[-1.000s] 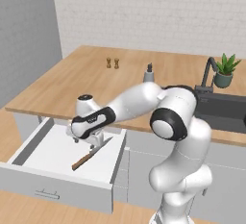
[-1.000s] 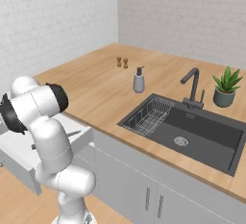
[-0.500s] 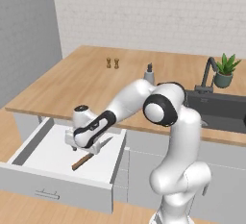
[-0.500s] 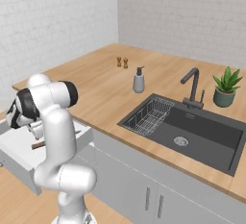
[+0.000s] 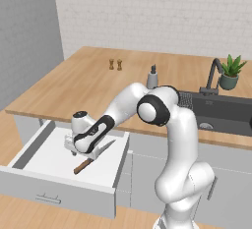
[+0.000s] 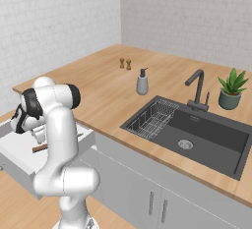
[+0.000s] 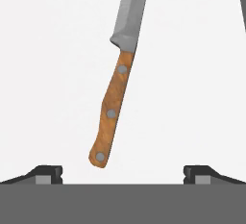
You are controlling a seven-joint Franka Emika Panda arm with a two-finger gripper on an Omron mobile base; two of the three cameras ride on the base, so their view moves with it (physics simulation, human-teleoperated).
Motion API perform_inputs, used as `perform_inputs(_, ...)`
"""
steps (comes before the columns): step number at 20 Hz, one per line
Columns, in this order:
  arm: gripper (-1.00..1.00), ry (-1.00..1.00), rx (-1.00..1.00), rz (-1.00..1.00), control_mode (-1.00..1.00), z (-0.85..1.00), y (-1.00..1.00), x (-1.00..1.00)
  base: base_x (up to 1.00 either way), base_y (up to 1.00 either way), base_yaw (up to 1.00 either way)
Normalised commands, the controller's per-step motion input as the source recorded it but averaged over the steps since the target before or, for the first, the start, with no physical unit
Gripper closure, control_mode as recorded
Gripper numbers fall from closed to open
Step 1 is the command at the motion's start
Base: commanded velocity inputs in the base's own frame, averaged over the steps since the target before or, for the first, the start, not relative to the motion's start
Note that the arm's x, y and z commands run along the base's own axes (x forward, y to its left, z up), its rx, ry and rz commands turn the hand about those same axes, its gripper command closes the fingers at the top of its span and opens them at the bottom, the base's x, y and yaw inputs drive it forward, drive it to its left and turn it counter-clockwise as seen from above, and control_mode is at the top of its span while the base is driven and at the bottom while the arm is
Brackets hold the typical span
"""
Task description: Pick up the knife from the drawer and place it on the cutting board. Then place the meat from the plate to the cutting board.
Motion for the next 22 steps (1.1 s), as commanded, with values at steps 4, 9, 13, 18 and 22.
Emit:
perform_inputs(4,-1.00,0.00,0.00,0.00,-1.00,-0.32,0.00,0.17,0.00,0.00,0.00)
perform_inputs(9,-1.00,0.00,0.00,0.00,-1.00,-0.35,0.01,0.01,0.00,0.00,0.00)
perform_inputs(13,-1.00,0.00,0.00,0.00,-1.00,-0.30,0.04,0.00,0.00,0.00,0.00)
perform_inputs(18,-1.00,0.00,0.00,0.00,-1.00,-0.32,0.00,0.01,0.00,0.00,0.00)
perform_inputs(22,-1.00,0.00,0.00,0.00,-1.00,-0.23,0.00,0.18,0.00,0.00,0.00)
